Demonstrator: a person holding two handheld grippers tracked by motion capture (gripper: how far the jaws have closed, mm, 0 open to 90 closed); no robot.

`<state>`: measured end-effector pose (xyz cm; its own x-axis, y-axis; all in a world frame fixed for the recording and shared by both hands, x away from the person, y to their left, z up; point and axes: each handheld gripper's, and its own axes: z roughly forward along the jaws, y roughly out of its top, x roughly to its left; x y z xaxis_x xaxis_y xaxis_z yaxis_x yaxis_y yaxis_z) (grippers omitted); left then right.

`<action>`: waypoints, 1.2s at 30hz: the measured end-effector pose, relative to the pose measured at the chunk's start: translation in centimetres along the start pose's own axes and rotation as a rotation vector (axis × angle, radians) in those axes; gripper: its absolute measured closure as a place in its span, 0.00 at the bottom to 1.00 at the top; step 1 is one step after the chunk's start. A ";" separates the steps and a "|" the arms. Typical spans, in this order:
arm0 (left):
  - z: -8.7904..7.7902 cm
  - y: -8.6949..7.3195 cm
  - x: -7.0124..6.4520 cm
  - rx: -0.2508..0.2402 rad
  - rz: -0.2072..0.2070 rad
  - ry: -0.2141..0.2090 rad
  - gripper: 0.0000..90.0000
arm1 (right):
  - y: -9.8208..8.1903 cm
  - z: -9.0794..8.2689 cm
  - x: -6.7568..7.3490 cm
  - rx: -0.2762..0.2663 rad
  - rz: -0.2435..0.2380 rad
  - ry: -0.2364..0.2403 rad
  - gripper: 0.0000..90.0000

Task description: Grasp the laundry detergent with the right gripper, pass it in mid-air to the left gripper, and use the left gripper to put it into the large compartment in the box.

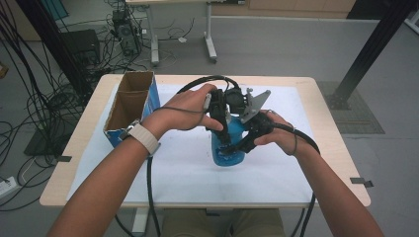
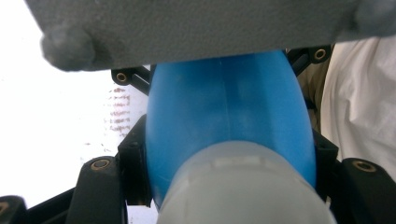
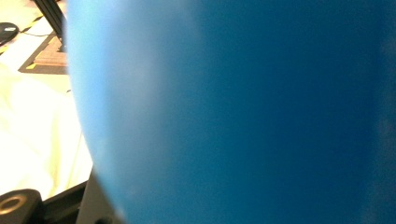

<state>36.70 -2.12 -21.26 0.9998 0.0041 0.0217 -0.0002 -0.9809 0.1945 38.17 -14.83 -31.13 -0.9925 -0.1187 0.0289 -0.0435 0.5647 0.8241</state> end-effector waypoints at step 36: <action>0.0 0.0 0.1 -0.006 -0.005 -0.004 0.42 | 0.0 -0.1 0.0 0.003 0.001 0.000 0.48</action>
<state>36.78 -2.11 -21.29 0.9998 0.0084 0.0170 0.0049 -0.9797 0.2004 38.17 -14.90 -31.10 -0.9925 -0.1184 0.0294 -0.0432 0.5669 0.8227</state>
